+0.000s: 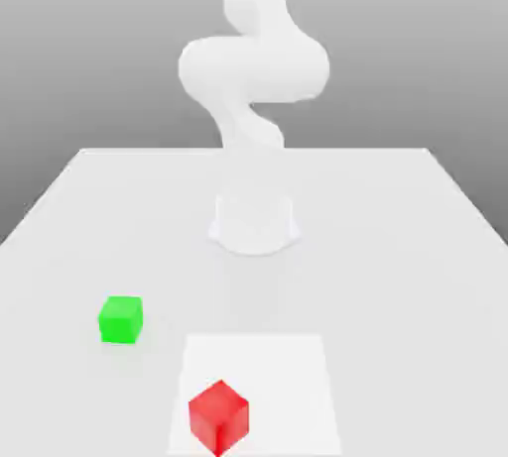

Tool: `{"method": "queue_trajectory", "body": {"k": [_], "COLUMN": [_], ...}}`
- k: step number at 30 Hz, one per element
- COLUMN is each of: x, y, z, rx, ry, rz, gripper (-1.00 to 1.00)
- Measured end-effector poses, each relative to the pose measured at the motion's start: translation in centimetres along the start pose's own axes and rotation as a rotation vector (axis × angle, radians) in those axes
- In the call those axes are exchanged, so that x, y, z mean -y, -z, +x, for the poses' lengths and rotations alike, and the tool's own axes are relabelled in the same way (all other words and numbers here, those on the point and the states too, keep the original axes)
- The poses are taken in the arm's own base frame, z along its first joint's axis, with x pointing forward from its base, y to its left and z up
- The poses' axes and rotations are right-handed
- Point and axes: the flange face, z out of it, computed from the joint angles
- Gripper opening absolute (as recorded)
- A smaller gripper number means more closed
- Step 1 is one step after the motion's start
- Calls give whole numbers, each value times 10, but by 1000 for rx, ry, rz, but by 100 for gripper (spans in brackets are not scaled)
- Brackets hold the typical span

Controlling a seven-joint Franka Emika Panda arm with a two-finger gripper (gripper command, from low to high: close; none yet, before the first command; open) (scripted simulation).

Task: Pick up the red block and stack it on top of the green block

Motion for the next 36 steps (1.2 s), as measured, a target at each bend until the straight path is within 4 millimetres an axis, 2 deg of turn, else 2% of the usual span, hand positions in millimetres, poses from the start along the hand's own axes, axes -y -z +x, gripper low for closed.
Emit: {"method": "queue_trajectory", "body": {"k": [5,10,15,20,24,29,30,36], "x": [-16,-47,-91,-148,-197,-234,-238,-240], "y": [-103,-197,-281,-352,-398,-446,-452,-455], "z": [-4,-20,-47,-83,-120,-151,-154,-156], "rx": [84,149,200,234,253,255,255,254], "ry": [-144,-283,-421,-559,-657,-678,-678,-678], "rz": [-126,-258,-399,-548,-668,-695,-696,-694], "gripper": [0,0,0,0,0,0,-100,-100]}}
